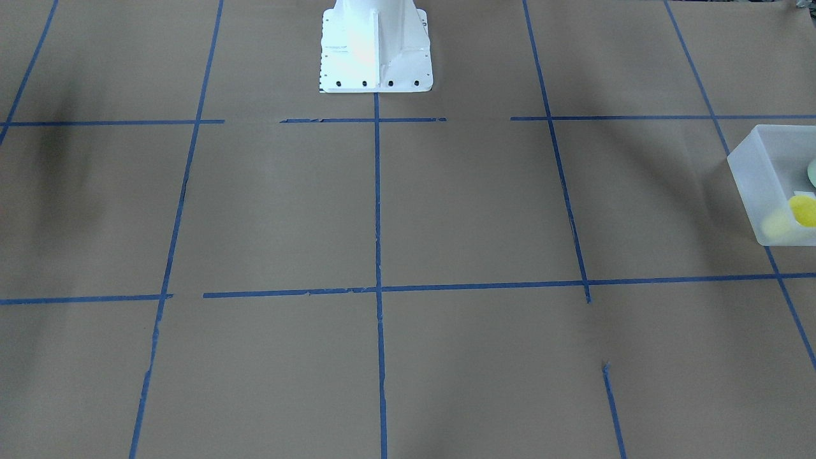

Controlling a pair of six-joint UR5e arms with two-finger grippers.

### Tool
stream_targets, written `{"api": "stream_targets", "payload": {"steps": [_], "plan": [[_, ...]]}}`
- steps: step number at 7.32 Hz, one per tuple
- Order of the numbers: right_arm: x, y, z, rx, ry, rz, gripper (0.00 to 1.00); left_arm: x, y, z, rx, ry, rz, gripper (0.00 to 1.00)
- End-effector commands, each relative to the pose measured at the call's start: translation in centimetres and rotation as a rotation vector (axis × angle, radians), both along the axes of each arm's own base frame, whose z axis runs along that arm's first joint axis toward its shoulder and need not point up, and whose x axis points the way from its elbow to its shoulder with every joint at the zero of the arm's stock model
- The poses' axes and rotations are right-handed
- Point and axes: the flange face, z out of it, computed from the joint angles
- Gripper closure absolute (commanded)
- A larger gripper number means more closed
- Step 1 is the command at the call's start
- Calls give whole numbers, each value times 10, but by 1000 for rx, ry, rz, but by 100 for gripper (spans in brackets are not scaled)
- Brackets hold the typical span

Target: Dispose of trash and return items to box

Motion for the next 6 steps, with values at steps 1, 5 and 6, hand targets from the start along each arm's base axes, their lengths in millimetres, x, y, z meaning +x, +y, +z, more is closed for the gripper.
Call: {"api": "stream_targets", "payload": {"steps": [1, 5, 6], "plan": [[1, 6, 6, 0, 3, -10, 0, 0, -6, -10, 24, -1, 3, 0], [12, 50, 69, -134, 27, -22, 0, -3, -18, -124, -91, -49, 5, 0], [14, 55, 74, -140, 28, -22, 0, -2, -19, -145, -78, -40, 8, 0]]}}
